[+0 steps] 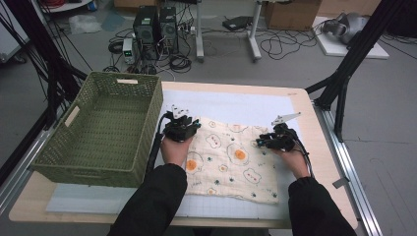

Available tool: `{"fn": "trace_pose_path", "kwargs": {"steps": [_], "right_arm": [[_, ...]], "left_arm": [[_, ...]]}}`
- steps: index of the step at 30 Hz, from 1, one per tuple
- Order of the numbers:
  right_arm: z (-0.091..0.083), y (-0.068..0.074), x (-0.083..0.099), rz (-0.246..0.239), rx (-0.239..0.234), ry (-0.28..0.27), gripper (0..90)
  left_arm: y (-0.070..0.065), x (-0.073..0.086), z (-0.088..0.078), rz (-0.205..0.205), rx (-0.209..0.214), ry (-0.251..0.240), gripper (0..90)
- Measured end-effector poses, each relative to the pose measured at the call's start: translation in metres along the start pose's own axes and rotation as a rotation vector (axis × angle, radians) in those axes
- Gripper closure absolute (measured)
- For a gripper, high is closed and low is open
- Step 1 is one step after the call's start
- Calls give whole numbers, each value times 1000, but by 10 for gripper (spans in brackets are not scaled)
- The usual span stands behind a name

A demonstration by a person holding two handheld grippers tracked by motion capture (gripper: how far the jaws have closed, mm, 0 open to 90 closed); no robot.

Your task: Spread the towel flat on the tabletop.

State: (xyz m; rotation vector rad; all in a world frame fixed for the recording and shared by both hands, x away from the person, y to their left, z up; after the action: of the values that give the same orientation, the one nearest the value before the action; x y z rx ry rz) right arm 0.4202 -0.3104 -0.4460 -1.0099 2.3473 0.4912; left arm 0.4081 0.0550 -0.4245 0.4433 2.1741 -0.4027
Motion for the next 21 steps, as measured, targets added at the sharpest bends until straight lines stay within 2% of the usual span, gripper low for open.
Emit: {"fn": "trace_pose_path", "kwargs": {"steps": [3, 5, 7, 9, 11, 15, 18, 21], "right_arm": [[-5, 4, 0, -13, -7, -7, 646], [-9, 7, -1, -23, -14, -17, 641], [-14, 9, -1, -25, -28, -33, 630], [-17, 11, -1, -35, -30, -45, 623], [-20, 13, 0, -31, -39, -53, 609], [-27, 14, 1, -29, -47, -76, 584], [-31, 14, 9, -13, -52, -119, 575], [-29, 10, 19, 14, -47, -115, 555]], "left_arm": [[4, 8, -1, -6, 22, 63, 675], [4, 13, -3, 2, 32, 67, 674], [6, 18, -5, -8, 55, 79, 674], [6, 19, -6, 7, 76, 92, 667], [4, 18, -8, 6, 103, 90, 665], [-2, 17, -13, 25, 132, 79, 662], [-4, 16, -15, 38, 144, 67, 655], [-4, 15, -17, 34, 151, 60, 639]]}}
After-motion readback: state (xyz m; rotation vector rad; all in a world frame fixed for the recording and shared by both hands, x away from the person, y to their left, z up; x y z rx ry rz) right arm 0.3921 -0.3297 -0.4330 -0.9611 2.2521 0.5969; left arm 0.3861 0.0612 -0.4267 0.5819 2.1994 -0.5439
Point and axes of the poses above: each handheld gripper's, and its own axes: z roughly forward along the jaws, x roughly out of its underside, y roughly to its left, the point moved 1 cm from there along z, roughly forward along the jaws, and after that the axes turned 7 degrees about y, right-handed, at the moved point
